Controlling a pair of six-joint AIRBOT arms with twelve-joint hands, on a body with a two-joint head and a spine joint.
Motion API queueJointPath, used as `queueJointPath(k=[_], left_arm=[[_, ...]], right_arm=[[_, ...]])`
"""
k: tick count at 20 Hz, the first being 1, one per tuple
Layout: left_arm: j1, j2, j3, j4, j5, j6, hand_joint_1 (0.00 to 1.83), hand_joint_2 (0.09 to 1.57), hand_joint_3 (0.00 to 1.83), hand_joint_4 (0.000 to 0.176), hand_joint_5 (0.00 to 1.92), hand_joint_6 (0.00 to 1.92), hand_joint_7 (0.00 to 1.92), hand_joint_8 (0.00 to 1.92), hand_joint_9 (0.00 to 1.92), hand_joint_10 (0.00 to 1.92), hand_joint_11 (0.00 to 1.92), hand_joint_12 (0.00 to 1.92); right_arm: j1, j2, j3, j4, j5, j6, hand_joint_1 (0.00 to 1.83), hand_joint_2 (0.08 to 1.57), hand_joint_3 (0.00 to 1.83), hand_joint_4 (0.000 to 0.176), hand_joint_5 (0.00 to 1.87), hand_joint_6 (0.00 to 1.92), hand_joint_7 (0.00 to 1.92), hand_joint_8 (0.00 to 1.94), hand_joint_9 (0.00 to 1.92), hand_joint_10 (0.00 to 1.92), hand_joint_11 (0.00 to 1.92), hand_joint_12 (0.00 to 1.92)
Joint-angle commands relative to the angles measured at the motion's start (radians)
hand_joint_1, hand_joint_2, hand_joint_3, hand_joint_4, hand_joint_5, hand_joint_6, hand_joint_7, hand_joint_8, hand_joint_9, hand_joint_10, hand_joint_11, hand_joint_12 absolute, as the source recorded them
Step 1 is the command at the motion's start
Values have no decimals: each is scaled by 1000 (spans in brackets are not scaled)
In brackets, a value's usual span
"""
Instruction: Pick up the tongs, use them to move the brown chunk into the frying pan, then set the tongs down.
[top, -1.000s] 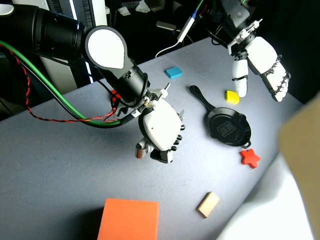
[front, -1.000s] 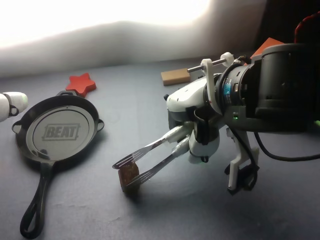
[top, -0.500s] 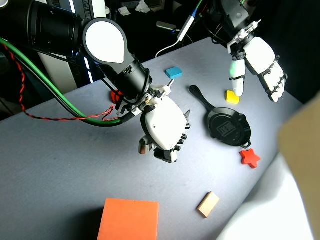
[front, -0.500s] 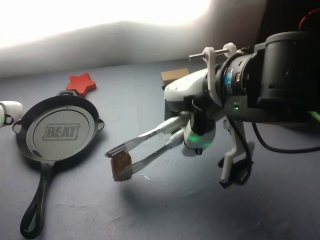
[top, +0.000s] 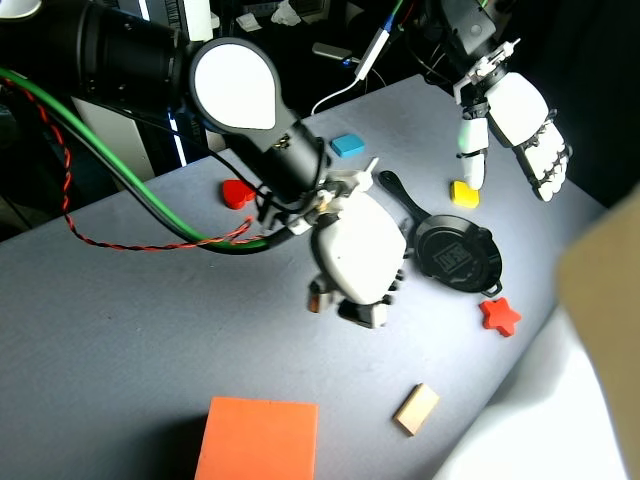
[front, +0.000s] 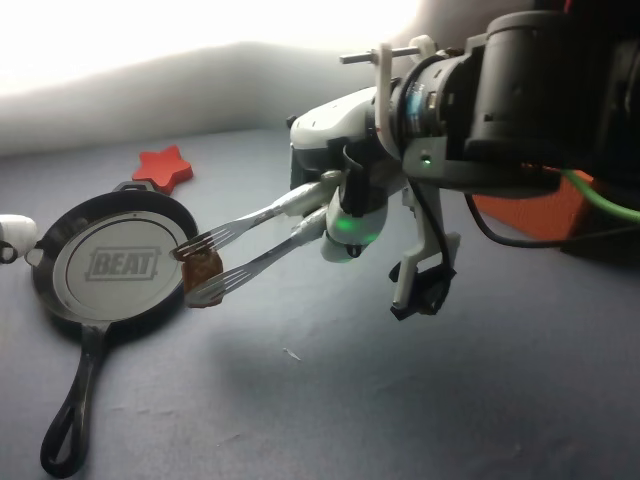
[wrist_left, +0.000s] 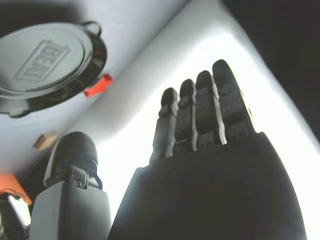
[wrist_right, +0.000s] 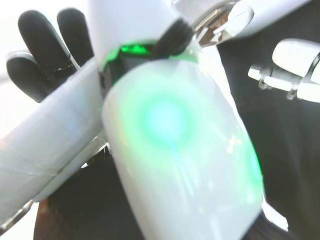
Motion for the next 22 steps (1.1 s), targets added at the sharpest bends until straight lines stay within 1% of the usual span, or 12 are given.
queueJointPath(k=[1,6,8,9,13,14,16,17,18,20,21,22], left_arm=[[0,18,9,51,-69,-1,111,1210,0,0,111,1,99,1,91,1,0,354],[12,18,19,51,-66,-10,66,1212,1,0,98,4,83,1,81,1,0,334],[20,18,27,51,-66,-16,61,1217,2,0,77,0,66,0,67,1,0,291],[21,18,30,51,-66,-17,69,1212,0,0,94,5,73,2,72,2,0,318],[26,16,38,51,-66,-17,74,1216,1,0,80,1,67,0,62,1,0,289],[31,15,41,51,-66,-17,53,1217,1,0,68,1,60,1,57,1,0,263],[31,14,42,51,-66,-17,53,1217,1,0,68,1,60,1,57,1,0,263],[31,14,43,51,-66,-17,99,1213,0,0,75,4,66,2,66,4,0,291],[32,13,44,51,-66,-17,94,1213,0,0,83,5,69,2,64,2,0,280],[32,11,46,51,-66,-17,46,1218,2,0,74,0,61,0,61,0,0,286],[32,10,47,51,-66,-17,69,1216,0,0,71,1,62,1,65,2,0,294],[32,8,48,51,-66,-17,64,1214,0,0,64,1,60,1,63,1,0,279]], right_arm=[[20,0,12,0,66,-20,1195,1158,2,23,901,1147,909,1089,926,701,529,1541],[21,-40,82,38,103,-80,1201,1149,0,22,926,1113,927,1063,944,715,549,1546],[22,-58,115,75,121,-117,1192,1163,2,21,898,1160,898,1102,931,723,532,1557],[22,-67,132,85,128,-130,1192,1164,2,21,897,1162,896,1104,932,724,534,1558],[16,-113,203,92,163,-144,1189,1171,2,20,884,1184,882,1124,919,726,515,1563],[18,-155,261,134,181,-182,1194,1163,0,19,901,1160,898,1100,925,733,536,1553],[19,-176,291,138,185,-182,1194,1163,0,19,901,1160,898,1100,925,733,536,1553],[19,-189,306,138,189,-187,1196,1159,0,15,914,1148,900,1086,931,714,535,1536],[19,-202,325,138,200,-192,1198,1153,0,21,917,1128,920,1072,944,721,550,1545],[17,-221,353,146,208,-202,1195,1160,0,19,908,1149,901,1093,925,720,536,1553],[14,-234,374,172,212,-224,1128,1193,2,0,843,1203,921,729,904,718,508,1549],[9,-249,394,179,216,-227,1125,1178,1,0,867,1156,1084,349,954,678,556,1506]])
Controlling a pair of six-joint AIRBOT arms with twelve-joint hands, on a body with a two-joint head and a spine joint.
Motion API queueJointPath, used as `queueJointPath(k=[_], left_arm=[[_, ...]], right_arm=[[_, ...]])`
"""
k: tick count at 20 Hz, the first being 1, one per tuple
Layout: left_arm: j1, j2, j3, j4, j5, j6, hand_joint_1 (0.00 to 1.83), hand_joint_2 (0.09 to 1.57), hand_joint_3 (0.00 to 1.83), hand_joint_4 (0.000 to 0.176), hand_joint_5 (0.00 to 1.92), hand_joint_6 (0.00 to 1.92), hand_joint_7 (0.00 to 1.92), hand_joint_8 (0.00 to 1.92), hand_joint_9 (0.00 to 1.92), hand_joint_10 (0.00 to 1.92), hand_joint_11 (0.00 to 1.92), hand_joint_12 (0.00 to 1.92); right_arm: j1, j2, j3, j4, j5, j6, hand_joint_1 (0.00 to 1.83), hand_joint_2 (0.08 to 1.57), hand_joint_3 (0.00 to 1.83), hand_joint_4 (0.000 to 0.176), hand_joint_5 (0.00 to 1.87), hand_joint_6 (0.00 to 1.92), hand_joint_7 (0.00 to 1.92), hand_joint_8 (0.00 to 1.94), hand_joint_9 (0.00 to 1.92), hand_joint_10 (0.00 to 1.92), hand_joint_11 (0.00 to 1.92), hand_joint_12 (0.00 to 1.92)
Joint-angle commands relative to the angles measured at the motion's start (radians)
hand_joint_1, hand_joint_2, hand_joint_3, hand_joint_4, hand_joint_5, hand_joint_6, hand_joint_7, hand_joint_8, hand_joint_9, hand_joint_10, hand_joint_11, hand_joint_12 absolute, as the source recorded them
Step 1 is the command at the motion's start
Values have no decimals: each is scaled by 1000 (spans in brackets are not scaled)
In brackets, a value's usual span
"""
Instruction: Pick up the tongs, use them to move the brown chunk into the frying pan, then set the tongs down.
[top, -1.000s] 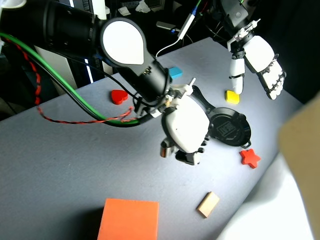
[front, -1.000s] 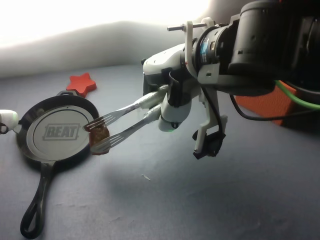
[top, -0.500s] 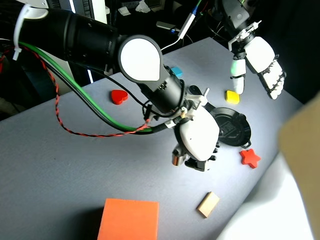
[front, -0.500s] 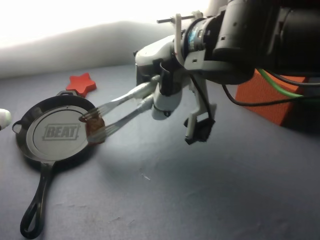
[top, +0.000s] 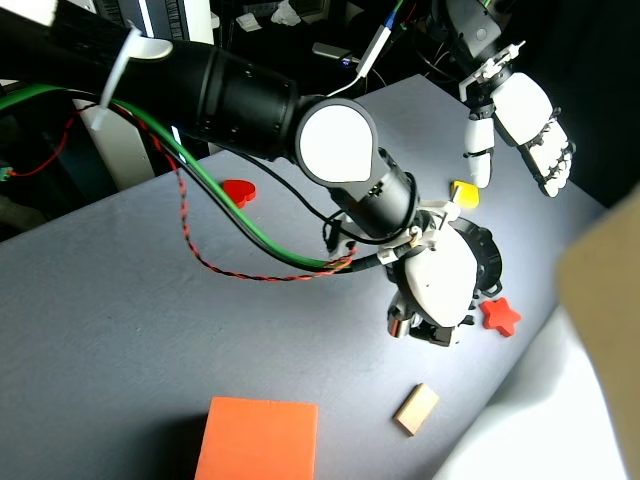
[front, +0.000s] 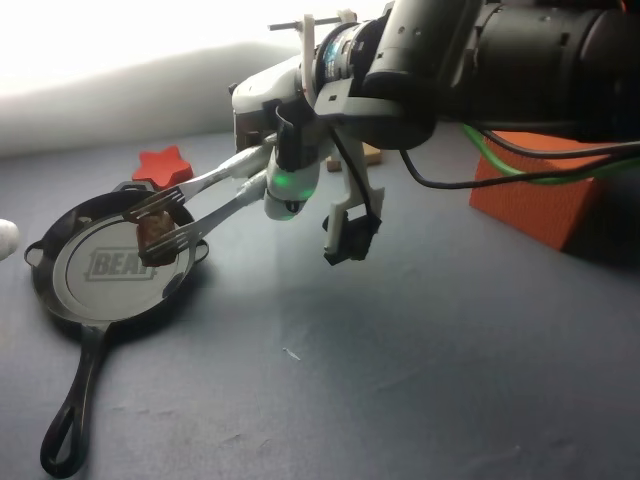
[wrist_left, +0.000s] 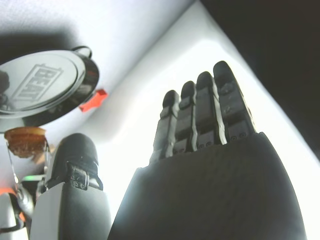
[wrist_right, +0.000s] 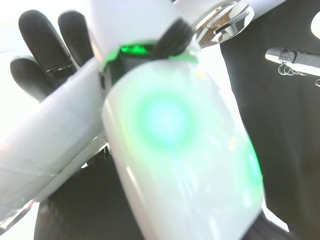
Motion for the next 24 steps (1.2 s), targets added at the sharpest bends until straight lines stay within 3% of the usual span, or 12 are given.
queueJointPath(k=[1,2,3,4,5,6,7,8,11,24], left_arm=[[-3,7,11,48,-83,-2,44,1215,0,0,67,2,58,1,58,0,0,273],[-3,3,14,48,-83,-2,55,1214,0,0,70,2,60,1,58,0,0,265],[-3,0,15,48,-83,-2,57,1219,1,0,64,0,52,1,48,1,0,237],[-3,-2,17,48,-83,-2,47,1217,0,0,69,2,59,2,55,3,0,256],[-3,-3,18,48,-83,-2,47,1217,0,0,69,2,59,2,55,3,0,256],[-3,-3,18,48,-83,-2,48,1220,1,0,63,2,48,2,50,2,0,232],[-3,-3,18,48,-83,-2,48,1220,1,0,63,2,48,2,50,2,0,232],[-3,-4,18,48,-83,-2,58,1221,1,0,76,3,70,3,63,3,0,259],[-4,-7,19,48,-83,-2,69,1211,0,0,97,6,80,2,74,4,0,296],[-9,-8,18,48,-83,-2,96,1210,0,0,115,5,101,2,89,3,0,318]], right_arm=[[4,-1,8,-19,90,1,1187,1150,1,0,925,1102,968,900,960,685,559,1525],[-2,-11,21,-18,98,0,1191,1161,0,14,905,1141,914,1062,937,718,544,1549],[-4,-14,26,-18,101,0,1123,1200,0,0,828,1216,918,694,897,723,509,1548],[-7,-20,33,-18,104,0,1173,1181,0,0,864,1198,886,1041,881,737,501,1553],[-9,-25,39,-18,106,-1,1173,1181,0,0,864,1198,886,1041,881,737,501,1553],[-11,-33,48,-18,107,-1,1120,1210,1,0,805,1252,879,714,831,699,459,1514],[-13,-39,54,-18,108,-2,1120,1210,1,0,805,1252,879,714,831,699,459,1514],[-14,-44,60,-18,108,-3,1103,1217,1,0,789,1264,1017,324,839,642,450,1490],[-18,-54,69,-18,110,-6,1083,1244,1,0,740,1335,1043,202,817,591,431,1443],[-23,-56,69,-18,111,-12,1067,1260,3,0,701,1392,955,120,668,690,302,1518]])
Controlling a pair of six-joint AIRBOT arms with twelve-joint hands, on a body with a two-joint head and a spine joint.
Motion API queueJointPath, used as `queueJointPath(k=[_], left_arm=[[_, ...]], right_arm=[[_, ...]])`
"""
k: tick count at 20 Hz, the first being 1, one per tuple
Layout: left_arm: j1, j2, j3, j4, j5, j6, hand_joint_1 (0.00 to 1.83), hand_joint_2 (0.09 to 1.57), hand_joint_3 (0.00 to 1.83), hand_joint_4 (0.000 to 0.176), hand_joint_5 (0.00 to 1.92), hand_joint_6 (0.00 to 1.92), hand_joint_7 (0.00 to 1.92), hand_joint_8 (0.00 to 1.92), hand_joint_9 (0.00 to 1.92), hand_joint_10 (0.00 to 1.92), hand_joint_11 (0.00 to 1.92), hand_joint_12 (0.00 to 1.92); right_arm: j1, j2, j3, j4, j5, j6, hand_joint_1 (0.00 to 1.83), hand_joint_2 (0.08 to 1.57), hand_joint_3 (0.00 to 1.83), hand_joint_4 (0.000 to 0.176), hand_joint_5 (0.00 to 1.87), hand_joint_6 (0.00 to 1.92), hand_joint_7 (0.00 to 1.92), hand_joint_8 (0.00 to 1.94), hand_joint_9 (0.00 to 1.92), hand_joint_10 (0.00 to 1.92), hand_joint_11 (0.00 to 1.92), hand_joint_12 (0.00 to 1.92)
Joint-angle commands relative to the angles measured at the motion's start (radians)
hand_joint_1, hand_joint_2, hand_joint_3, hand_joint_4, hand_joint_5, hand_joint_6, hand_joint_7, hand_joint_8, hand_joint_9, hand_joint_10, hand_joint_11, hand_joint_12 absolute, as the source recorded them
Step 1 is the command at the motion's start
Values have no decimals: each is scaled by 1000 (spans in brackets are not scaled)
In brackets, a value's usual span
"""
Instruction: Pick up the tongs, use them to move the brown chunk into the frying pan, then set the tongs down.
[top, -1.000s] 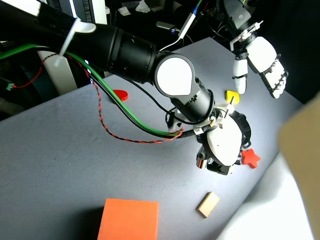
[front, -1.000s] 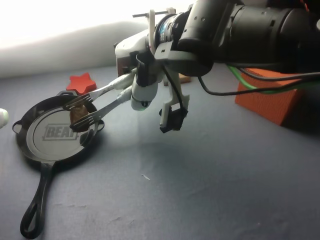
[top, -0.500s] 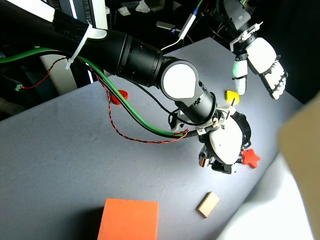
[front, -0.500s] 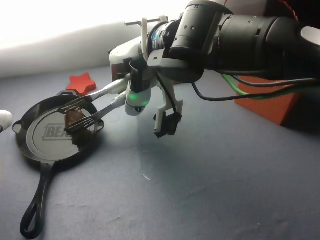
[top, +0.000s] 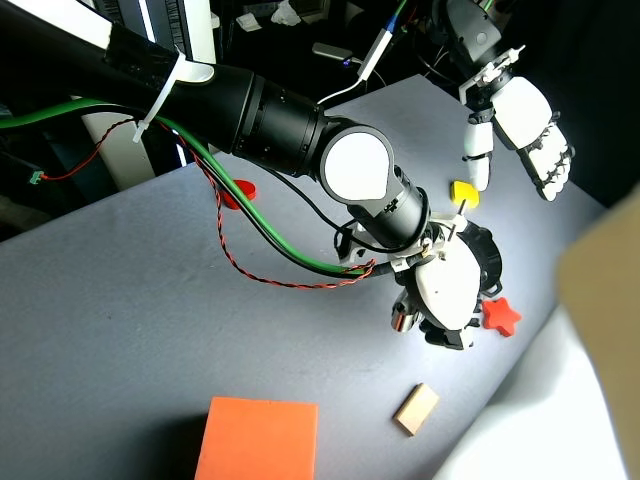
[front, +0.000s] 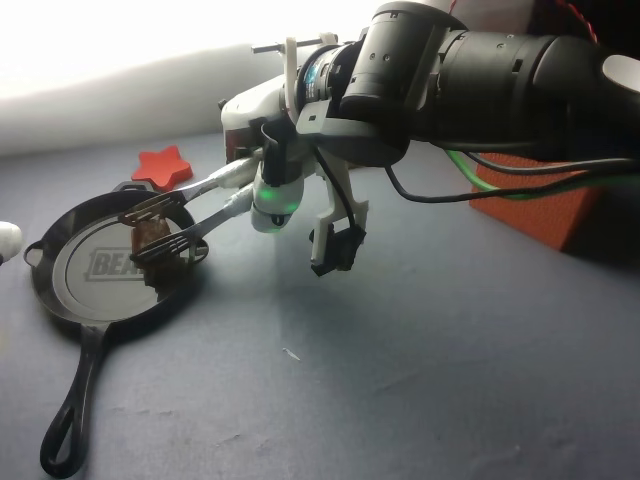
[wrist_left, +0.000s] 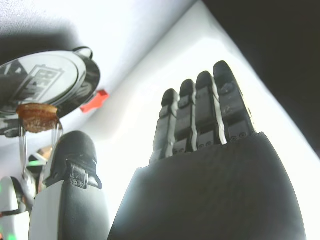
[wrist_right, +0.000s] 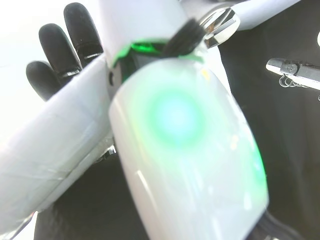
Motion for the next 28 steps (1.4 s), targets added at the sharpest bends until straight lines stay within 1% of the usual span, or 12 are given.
queueJointPath(k=[1,2,4,5,8,12,14,17,19,23,24,28], left_arm=[[-9,8,5,48,-83,-2,88,1210,0,0,117,4,95,1,85,1,0,302],[-9,8,4,48,-83,-2,118,1210,0,0,116,3,92,0,81,0,0,288],[-11,8,3,48,-83,-2,114,1202,0,0,127,4,108,3,99,4,0,347],[-12,8,3,48,-83,-2,80,1210,1,0,106,2,88,1,81,1,0,306],[-13,7,2,48,-83,-2,113,1211,1,0,108,3,83,0,70,0,0,293],[-14,7,1,49,-83,-2,114,1212,1,0,108,2,90,3,76,3,0,287],[-20,4,1,49,-83,-2,103,1211,0,0,105,0,87,1,77,1,0,289],[-35,-3,-2,50,-83,-2,55,1219,3,0,85,0,72,0,69,0,0,273],[-55,-13,-3,57,-83,10,87,1213,0,0,83,0,73,1,68,0,0,272],[-91,-27,-11,57,-83,37,71,1218,2,0,90,2,74,0,70,0,0,286],[-101,-30,-14,57,-83,44,83,1221,2,0,67,1,60,0,58,0,0,234],[-117,-43,-19,57,-83,51,92,1212,0,0,96,7,87,4,81,5,0,322]], right_arm=[[8,3,3,-18,82,2,1035,1223,0,0,606,914,937,108,644,685,273,1510],[8,4,3,-18,82,2,1028,1214,0,0,633,691,938,107,633,689,262,1509],[9,5,3,-18,82,1,1019,1186,0,0,678,542,933,98,633,682,278,1496],[10,5,3,-18,83,1,1012,1175,0,0,702,492,939,90,655,656,289,1491],[14,4,3,-18,85,1,969,1172,0,0,702,465,927,77,647,651,280,1507],[20,4,3,-18,87,1,979,1166,0,0,699,460,924,74,642,647,272,1502],[30,6,3,-18,88,1,1025,1153,0,0,726,447,945,74,660,643,284,1495],[38,10,2,-18,88,1,1009,1164,0,0,731,426,942,60,657,632,289,1485],[41,22,-11,-18,85,1,1016,1167,0,0,733,426,948,62,661,635,293,1489],[44,88,-100,-18,82,1,1021,1162,0,0,740,422,953,59,666,633,287,1490],[45,123,-148,-18,85,3,1016,1169,1,0,731,417,945,54,661,629,280,1486],[29,265,-316,-18,154,3,1009,1188,6,0,730,391,941,43,663,607,280,1466]])
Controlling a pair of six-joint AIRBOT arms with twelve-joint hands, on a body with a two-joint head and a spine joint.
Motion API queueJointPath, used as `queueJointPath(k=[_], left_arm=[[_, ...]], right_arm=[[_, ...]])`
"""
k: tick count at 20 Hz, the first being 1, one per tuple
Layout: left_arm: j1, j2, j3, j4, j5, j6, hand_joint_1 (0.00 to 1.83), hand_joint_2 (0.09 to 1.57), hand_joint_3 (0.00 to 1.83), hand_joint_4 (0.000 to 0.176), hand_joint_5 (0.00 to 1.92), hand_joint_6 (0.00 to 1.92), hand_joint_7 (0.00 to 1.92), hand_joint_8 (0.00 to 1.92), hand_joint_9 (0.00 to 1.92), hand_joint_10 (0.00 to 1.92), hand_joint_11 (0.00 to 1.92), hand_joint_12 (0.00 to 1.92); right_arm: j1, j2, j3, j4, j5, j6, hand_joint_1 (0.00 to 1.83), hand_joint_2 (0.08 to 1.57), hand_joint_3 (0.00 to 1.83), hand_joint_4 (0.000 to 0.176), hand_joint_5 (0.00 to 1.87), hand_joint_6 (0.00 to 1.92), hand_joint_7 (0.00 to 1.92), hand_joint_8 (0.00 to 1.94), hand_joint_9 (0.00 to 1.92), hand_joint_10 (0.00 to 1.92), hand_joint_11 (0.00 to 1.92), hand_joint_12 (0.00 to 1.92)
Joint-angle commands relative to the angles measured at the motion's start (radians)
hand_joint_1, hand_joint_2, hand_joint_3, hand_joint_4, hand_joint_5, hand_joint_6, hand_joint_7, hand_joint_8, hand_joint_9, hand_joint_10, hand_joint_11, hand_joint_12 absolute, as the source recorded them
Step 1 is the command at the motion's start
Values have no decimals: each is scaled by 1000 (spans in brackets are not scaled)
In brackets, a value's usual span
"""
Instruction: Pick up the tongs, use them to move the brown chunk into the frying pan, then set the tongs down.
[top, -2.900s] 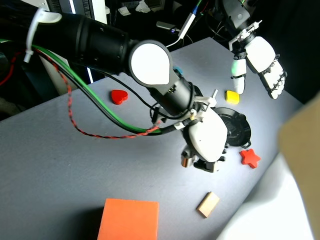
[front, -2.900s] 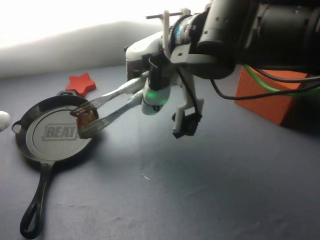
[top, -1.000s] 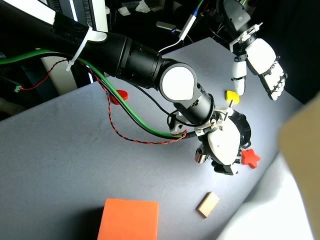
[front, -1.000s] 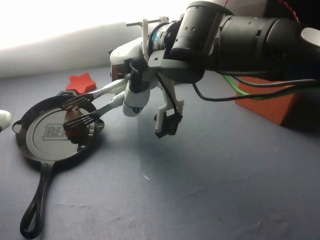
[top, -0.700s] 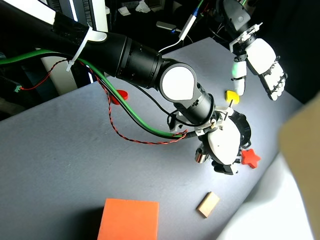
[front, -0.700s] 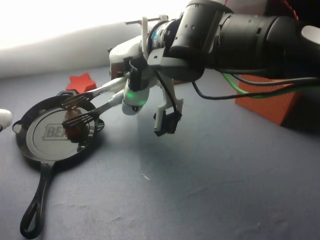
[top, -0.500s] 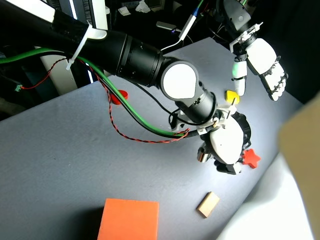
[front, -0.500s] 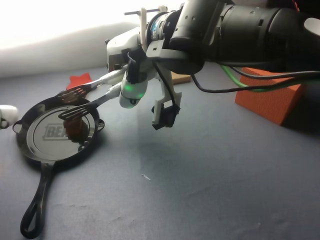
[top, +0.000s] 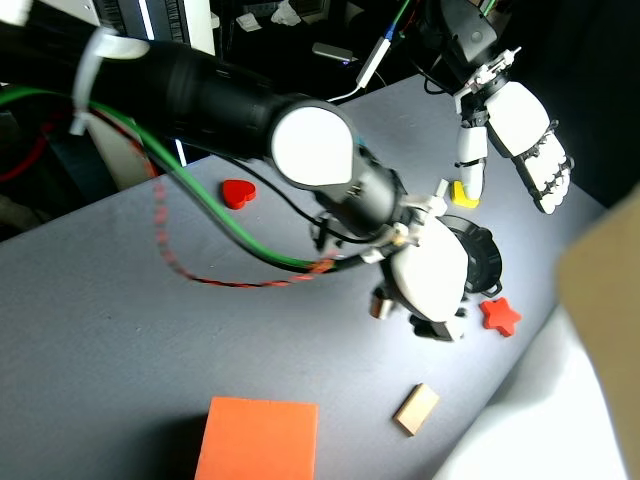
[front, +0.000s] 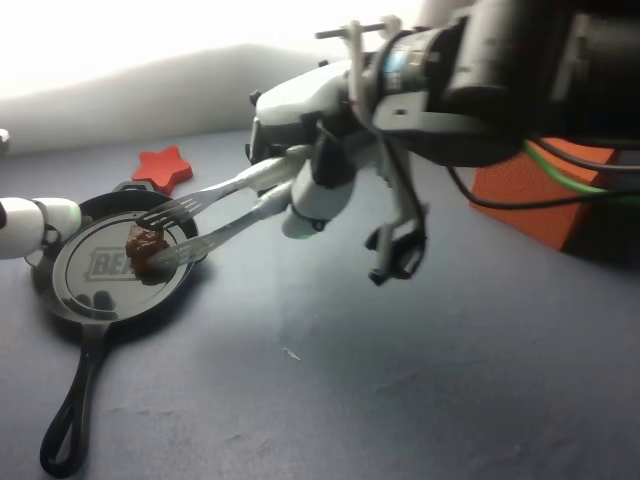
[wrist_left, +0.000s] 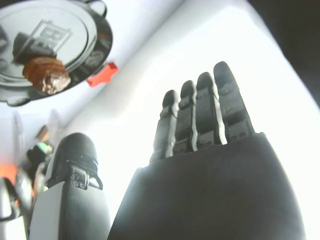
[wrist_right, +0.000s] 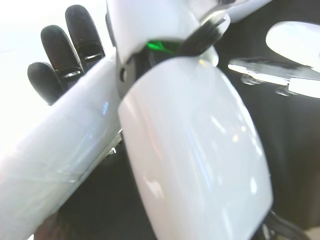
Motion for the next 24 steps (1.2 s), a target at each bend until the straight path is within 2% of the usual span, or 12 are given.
queueJointPath(k=[1,3,6,9,16,19,22,24], left_arm=[[-12,5,0,53,-77,0,98,1212,0,0,94,4,84,1,77,2,0,317],[-15,1,-3,53,-77,0,91,1220,1,0,80,3,70,3,63,2,0,267],[-20,-4,-10,53,-77,-3,93,1211,0,0,90,4,73,0,68,1,0,309],[-23,-6,-18,53,-77,-6,80,1212,0,0,71,0,58,0,57,1,0,269],[-29,-7,-54,52,-76,-18,48,1218,2,0,70,0,73,1,70,2,0,283],[-28,-10,-68,48,-76,-20,73,1222,1,0,85,5,80,3,76,3,0,271],[-29,-13,-75,48,-76,-25,101,1217,0,0,88,4,84,3,77,2,0,276],[-32,-14,-75,48,-76,-25,84,1216,0,0,101,8,92,5,81,3,0,273]], right_arm=[[-5,21,-12,-18,119,1,1012,1177,1,0,758,366,954,38,685,585,300,1456],[-26,66,-52,-18,159,1,1032,1176,0,0,754,345,947,28,673,578,282,1459],[-78,146,-115,-18,262,-14,1040,1167,0,0,771,348,964,33,688,583,291,1462],[-137,189,-139,-18,391,-45,1025,1185,2,0,768,369,968,30,671,628,275,1500],[-212,224,-154,-17,440,-66,980,1180,0,0,754,385,968,23,661,624,267,1493],[-231,226,-154,-17,462,-67,957,1162,0,0,742,388,958,17,643,622,233,1546],[-241,225,-154,-17,463,-86,916,1169,0,0,663,399,882,0,551,643,140,1587],[-244,226,-154,-17,462,-91,795,1197,6,0,536,427,772,0,447,659,49,1589]])
